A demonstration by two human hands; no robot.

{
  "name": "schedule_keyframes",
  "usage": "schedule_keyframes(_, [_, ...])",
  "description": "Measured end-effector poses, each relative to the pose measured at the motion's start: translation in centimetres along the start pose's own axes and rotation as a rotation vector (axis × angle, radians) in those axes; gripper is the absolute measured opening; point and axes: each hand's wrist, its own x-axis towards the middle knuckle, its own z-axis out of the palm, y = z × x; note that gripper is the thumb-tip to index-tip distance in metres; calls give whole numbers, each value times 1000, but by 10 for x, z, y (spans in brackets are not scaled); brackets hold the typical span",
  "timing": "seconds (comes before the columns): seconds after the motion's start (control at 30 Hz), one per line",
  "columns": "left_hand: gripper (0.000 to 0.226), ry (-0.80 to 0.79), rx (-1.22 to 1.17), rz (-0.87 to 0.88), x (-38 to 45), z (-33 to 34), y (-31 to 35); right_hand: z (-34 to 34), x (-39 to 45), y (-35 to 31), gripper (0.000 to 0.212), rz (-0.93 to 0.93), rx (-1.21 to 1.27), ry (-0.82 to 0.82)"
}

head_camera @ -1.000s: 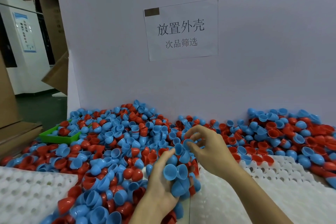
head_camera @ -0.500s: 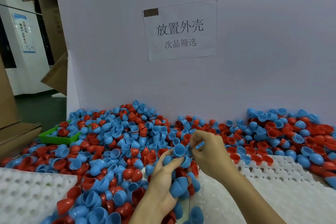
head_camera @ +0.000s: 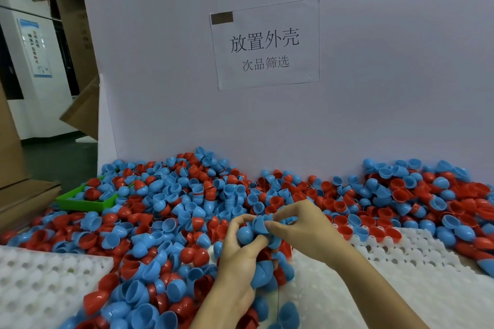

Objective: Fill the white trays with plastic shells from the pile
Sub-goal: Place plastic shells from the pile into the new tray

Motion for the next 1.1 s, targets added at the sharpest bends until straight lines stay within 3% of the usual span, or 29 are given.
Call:
schedule_keyframes(0.1, [29, 14, 21, 20, 0, 2, -1, -1, 0, -1, 5, 60, 116, -5])
schedule_keyframes(0.3, [28, 50, -19, 1, 0, 1, 1, -4, -1, -2, 8, 117, 232, 79])
schedule_keyframes(0.57, [28, 32, -40, -17, -2, 2, 2, -54, -11, 27, 8, 164, 171, 160])
schedule_keyframes(0.7, [28, 7, -45, -23, -3, 4, 2, -104, -18, 60, 11, 225, 39, 261])
schedule_keyframes(0.83, [28, 1, -39, -14, -4, 5, 3, -152, -24, 98, 13, 285, -267, 301])
schedule_keyframes(1.1, [27, -8, -30, -14, -5, 7, 0, -169, -24, 160, 16, 410, -655, 146])
